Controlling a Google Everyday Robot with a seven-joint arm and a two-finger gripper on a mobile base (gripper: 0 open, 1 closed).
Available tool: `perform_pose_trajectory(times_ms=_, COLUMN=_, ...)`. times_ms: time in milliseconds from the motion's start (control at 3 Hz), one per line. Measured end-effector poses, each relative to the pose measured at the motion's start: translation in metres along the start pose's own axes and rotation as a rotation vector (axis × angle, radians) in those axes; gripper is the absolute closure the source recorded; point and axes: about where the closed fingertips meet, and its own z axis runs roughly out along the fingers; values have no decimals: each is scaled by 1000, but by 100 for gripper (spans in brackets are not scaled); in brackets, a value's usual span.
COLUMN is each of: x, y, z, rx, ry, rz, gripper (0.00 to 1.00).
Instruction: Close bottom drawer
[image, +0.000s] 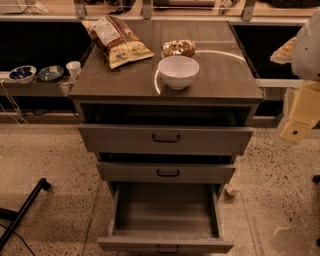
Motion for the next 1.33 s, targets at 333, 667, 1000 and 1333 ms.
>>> perform_pose_trajectory(times_ms=333, x=0, y=0, z=0, rx=0, ry=0, rz=0, gripper=0)
perform_pose_trajectory(times_ms=667, x=8, y=-4, z=33, rx=-73, ry=-19, rz=19, gripper=0)
perform_pose_trajectory(times_ms=1000, x=15, y=10, z=74, rx=-119, ry=-57, rz=-18, gripper=0)
perform_pose_trajectory(times_ms=1333, x=33, y=45, z=155, rx=-169, ry=-121, rz=-83, gripper=0)
